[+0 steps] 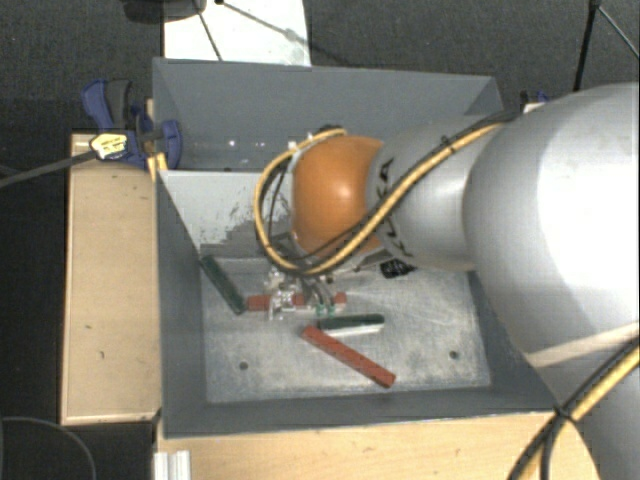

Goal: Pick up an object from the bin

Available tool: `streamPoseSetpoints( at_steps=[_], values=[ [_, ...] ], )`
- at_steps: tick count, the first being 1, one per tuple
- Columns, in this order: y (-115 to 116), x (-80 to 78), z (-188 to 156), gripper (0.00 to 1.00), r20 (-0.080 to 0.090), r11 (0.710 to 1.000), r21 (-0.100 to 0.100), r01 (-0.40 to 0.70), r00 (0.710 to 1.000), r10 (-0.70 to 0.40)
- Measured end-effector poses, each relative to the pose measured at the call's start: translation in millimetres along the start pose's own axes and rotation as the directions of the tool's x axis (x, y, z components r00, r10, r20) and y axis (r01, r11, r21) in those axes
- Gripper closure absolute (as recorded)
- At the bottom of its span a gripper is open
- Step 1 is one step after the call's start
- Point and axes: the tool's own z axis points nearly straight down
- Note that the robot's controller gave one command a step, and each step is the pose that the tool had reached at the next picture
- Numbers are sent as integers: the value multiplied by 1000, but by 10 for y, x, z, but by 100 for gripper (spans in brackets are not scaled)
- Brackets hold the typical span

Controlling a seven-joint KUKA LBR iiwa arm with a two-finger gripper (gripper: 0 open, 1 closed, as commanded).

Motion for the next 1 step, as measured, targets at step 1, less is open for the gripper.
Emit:
streamPoseSetpoints(
  at_steps=[1],
  values=[
    [-50,-178,-1838,100,2,999,1,44,999,-44]
  ],
)
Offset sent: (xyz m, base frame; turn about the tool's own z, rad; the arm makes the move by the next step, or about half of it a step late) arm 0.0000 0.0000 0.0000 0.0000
